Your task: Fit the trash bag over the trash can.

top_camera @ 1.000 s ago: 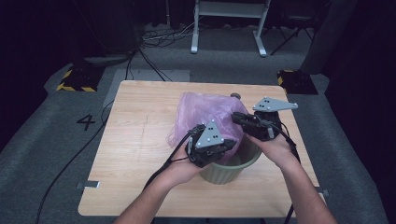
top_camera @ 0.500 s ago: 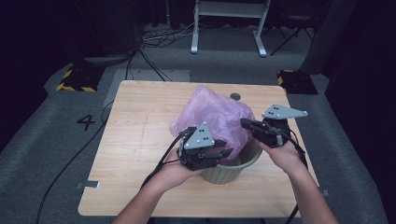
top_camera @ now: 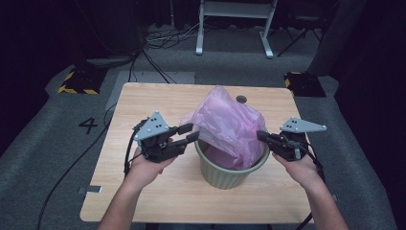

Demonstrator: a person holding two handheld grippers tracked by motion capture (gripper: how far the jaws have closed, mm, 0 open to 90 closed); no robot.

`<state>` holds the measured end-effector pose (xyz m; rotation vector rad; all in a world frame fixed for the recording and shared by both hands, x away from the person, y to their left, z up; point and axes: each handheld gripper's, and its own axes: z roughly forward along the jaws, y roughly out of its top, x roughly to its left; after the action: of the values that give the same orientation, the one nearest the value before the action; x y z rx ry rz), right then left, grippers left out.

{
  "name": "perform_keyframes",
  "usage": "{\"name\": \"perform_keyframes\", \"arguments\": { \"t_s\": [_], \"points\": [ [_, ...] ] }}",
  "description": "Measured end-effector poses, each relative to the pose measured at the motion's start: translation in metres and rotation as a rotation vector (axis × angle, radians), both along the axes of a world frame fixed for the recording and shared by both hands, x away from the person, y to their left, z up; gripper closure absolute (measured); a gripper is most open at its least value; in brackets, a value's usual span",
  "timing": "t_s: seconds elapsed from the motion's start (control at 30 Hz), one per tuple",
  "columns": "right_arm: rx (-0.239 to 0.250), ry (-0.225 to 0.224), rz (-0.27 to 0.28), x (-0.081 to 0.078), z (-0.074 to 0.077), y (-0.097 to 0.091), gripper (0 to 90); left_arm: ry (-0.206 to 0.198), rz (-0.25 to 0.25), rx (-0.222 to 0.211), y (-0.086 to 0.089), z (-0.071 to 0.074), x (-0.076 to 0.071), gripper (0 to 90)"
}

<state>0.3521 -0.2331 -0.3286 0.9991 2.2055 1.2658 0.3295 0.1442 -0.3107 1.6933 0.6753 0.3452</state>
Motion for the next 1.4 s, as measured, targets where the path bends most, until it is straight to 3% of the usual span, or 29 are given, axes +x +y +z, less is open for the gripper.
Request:
{"name": "perform_keyframes", "arguments": {
  "t_s": [0.03, 0.07, 0.17, 0.2, 0.3, 0.37, 0.47, 0.5, 0.53, 0.57, 0.63, 0.67, 0.77, 0.8, 0.9, 0.93, 0.97, 1.03, 1.1, 1.4],
  "points": [
    [0.000, 0.000, 0.000, 0.000, 0.000, 0.000, 90.0, 0.000, 0.000, 0.000, 0.000, 0.000, 0.000, 63.0],
    [0.000, 0.002, 0.003, 0.000, -0.001, 0.000, 90.0, 0.010, 0.004, -0.035, 0.005, -0.001, 0.005, 62.0],
    [0.002, 0.003, 0.010, 0.000, -0.002, -0.001, 90.0, 0.017, -0.003, -0.050, 0.007, -0.001, 0.011, 59.3],
    [0.010, 0.002, 0.011, 0.001, -0.002, -0.002, 90.0, 0.039, -0.042, -0.089, 0.007, -0.001, 0.016, 59.2],
    [0.013, 0.003, 0.010, 0.001, -0.002, -0.002, 90.0, 0.024, -0.059, -0.082, 0.001, 0.001, 0.018, 60.8],
    [0.014, 0.005, 0.011, 0.001, -0.003, -0.003, 90.0, 0.005, -0.103, -0.077, -0.007, 0.002, 0.018, 61.4],
    [0.026, 0.007, 0.011, 0.001, -0.003, -0.004, 90.0, -0.012, -0.135, -0.036, -0.021, 0.003, 0.017, 75.3],
    [0.026, 0.007, 0.011, 0.001, -0.003, -0.004, 90.0, -0.019, -0.145, -0.020, -0.029, 0.003, 0.016, 75.3],
    [0.030, 0.002, 0.019, -0.001, -0.003, -0.004, 88.9, -0.030, -0.169, -0.003, -0.041, 0.002, 0.014, 81.5],
    [0.030, 0.002, 0.019, -0.001, -0.003, -0.004, 88.9, -0.030, -0.169, -0.003, -0.041, 0.002, 0.014, 83.6],
    [0.039, -0.003, 0.037, -0.003, -0.003, -0.003, 85.2, -0.047, -0.189, 0.014, -0.052, 0.001, 0.013, 85.5],
    [0.038, -0.005, 0.049, -0.005, -0.002, -0.002, 79.2, -0.059, -0.211, 0.017, -0.062, 0.001, 0.012, 88.5],
    [0.040, -0.023, 0.060, -0.009, 0.001, -0.002, 74.2, -0.072, -0.224, 0.032, -0.069, 0.001, 0.011, 89.5],
    [0.047, -0.045, 0.061, -0.013, 0.006, -0.002, 65.9, -0.080, -0.245, 0.042, -0.076, 0.002, 0.010, 89.7],
    [0.058, -0.070, 0.060, -0.016, 0.011, -0.004, 62.8, -0.075, -0.248, 0.059, -0.082, 0.002, 0.009, 89.7],
    [0.096, -0.094, 0.066, -0.020, 0.019, -0.006, 59.9, -0.075, -0.253, 0.068, -0.084, 0.001, 0.009, 89.6],
    [0.096, -0.094, 0.066, -0.020, 0.019, -0.006, 59.9, -0.071, -0.257, 0.076, -0.086, 0.001, 0.009, 89.6],
    [0.153, -0.107, 0.090, -0.023, 0.030, -0.007, 56.5, -0.061, -0.271, 0.093, -0.091, -0.001, 0.009, 89.6],
    [0.167, -0.112, 0.111, -0.024, 0.036, -0.004, 52.8, -0.049, -0.288, 0.109, -0.097, -0.003, 0.009, 89.6],
    [0.185, -0.140, 0.190, -0.024, 0.054, 0.022, 50.1, -0.028, -0.326, 0.198, -0.118, -0.009, 0.007, 89.0]
  ]
}}
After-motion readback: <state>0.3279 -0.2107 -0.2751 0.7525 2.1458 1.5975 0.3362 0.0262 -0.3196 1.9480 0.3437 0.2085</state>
